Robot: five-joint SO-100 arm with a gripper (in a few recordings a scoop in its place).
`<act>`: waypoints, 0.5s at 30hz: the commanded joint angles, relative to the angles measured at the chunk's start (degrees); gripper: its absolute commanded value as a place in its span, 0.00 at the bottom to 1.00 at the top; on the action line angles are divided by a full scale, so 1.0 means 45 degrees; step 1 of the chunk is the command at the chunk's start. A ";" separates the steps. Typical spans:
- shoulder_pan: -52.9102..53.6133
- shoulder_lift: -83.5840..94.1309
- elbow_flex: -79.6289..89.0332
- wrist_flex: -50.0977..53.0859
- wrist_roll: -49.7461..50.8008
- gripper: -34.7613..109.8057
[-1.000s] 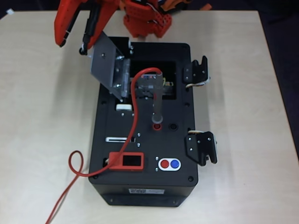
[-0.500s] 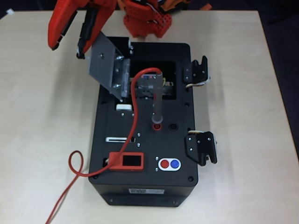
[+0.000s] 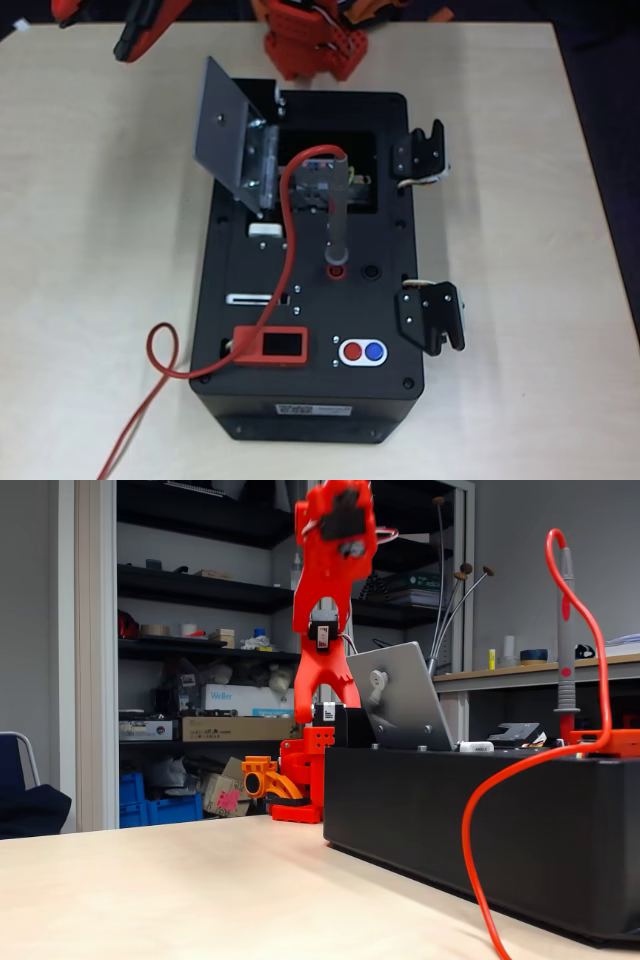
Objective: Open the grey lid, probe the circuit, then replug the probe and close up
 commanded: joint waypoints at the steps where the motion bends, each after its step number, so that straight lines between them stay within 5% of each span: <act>1: -0.0020 0.0195 -0.0703 0.0430 0.0156 0.39; 8: -0.1973 0.0254 -0.0605 0.1445 0.1973 0.39; 15: -0.4160 0.0703 0.0840 0.2187 0.7324 0.37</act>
